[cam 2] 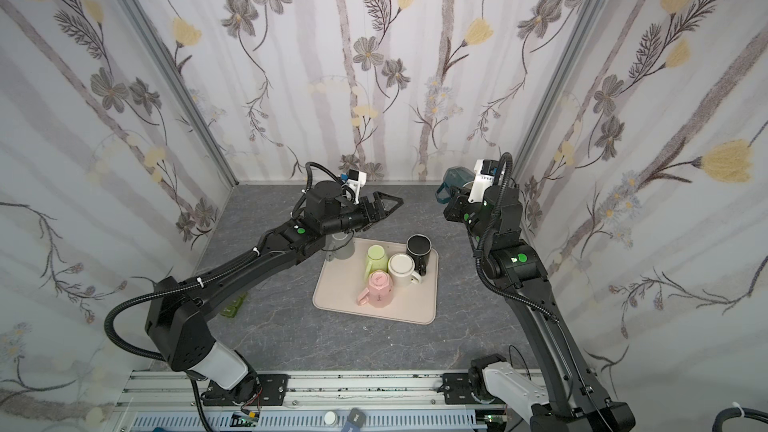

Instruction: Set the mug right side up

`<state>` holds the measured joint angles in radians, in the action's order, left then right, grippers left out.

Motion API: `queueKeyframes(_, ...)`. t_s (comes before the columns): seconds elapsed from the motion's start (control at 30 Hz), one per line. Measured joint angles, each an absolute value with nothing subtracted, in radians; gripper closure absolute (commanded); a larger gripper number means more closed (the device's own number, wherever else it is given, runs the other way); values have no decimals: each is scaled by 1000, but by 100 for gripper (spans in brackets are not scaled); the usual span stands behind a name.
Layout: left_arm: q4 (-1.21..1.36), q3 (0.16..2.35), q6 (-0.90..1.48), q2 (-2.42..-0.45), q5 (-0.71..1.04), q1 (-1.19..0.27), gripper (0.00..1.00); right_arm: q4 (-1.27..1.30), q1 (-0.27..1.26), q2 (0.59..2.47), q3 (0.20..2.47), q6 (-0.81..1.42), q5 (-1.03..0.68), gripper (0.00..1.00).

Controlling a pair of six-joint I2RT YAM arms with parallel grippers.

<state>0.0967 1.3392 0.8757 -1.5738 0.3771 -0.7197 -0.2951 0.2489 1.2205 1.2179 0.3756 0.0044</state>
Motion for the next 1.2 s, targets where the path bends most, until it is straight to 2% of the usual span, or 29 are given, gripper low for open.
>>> queueKeyframes(0.27,-42,1200,680,-1337,215,-736,0,-453,168,1365,1265,315,25,100)
queueKeyframes(0.5,-140,1062,598,-1122,97,-734,0,-528,146,1520,1304,300,-22,100)
queueKeyframes(0.7,-202,982,550,-975,38,-734,0,-593,139,1715,1406,261,19,100)
queueKeyframes(1.2,-299,917,497,-849,8,-723,0,-741,131,1985,1551,192,65,100)
